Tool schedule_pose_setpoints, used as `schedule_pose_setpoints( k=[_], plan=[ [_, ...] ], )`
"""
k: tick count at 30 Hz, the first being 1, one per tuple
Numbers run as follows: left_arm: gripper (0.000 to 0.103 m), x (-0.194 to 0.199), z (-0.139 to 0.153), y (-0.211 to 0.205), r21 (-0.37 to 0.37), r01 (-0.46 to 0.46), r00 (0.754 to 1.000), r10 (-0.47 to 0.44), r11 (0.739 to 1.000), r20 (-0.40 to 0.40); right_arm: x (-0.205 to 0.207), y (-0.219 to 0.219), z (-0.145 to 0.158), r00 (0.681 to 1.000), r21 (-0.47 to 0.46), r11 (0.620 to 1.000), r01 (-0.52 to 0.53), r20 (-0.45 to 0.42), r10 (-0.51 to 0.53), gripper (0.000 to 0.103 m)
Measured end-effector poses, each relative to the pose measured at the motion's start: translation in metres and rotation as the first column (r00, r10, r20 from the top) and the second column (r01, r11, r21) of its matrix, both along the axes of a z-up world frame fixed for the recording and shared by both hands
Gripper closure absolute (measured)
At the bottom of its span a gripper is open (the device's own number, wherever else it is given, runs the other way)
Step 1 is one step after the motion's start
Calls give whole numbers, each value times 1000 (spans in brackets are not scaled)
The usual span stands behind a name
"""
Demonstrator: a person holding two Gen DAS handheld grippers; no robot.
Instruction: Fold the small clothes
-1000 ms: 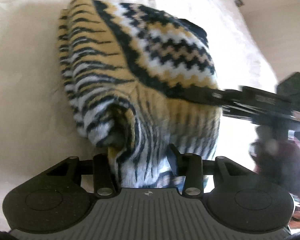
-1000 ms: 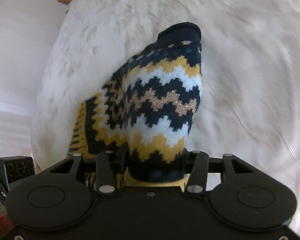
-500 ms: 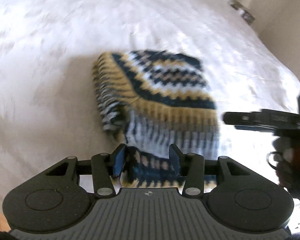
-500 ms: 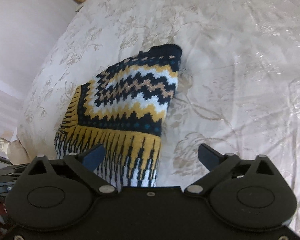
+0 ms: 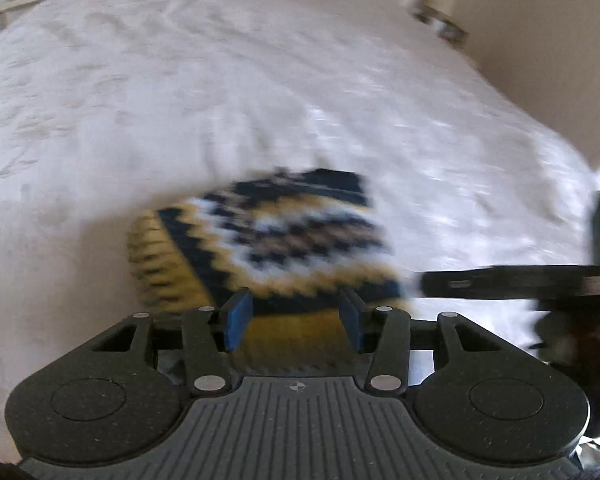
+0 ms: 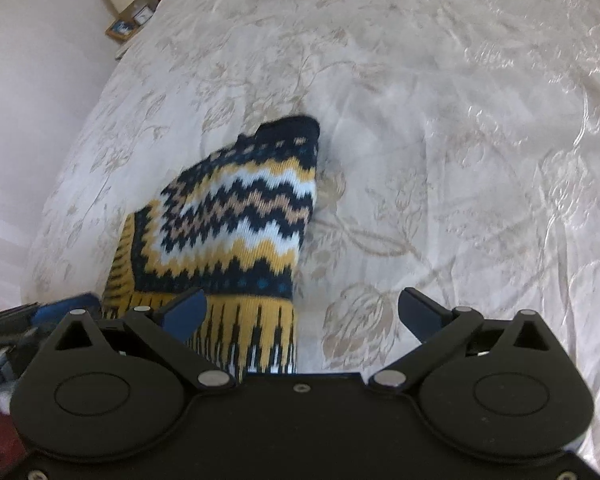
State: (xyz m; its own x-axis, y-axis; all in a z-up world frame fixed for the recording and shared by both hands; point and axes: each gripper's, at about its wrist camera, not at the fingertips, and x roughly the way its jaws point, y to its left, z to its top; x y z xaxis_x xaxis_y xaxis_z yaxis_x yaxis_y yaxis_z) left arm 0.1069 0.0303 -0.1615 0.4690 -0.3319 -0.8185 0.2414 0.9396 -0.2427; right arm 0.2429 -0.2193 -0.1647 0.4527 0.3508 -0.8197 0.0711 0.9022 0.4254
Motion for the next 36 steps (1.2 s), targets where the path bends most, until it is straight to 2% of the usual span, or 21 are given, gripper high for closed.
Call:
schedule_pose_setpoints(
  k=[4,11,16,18,21,24,29,32,36],
  plan=[
    [56,12,-46,15,118,-20,992,35,993,-124,14,5,6,999,-31,999,41,20,-40,1],
    [53,8,-53,18,105,9,994,2,994,-105,46,25,2,999,-111,993,47,28,-45,1],
    [51,7,-53,18,103,21,995,-10,994,-104,75,50,-39,994,-266,964,-31,-111,1,1],
    [49,8,-53,17,108,38,994,-27,993,-102,81,54,-49,992,-293,955,-52,-128,14,1],
    [45,9,-55,16,107,57,994,-46,993,-103,85,59,-46,991,-322,944,-78,-125,39,1],
    [45,9,-55,16,104,60,993,-49,993,-105,76,61,-29,995,-335,939,-78,-77,55,1],
    [44,9,-55,17,95,69,992,-59,993,-108,35,64,-6,996,-335,938,-83,-16,82,1],
    [39,9,-56,17,90,84,991,-74,992,-107,20,68,-17,993,-357,927,-116,-62,101,1],
    [27,7,-58,11,108,134,988,-124,985,-94,16,65,-29,996,-348,935,-69,-78,45,1]
  ],
)
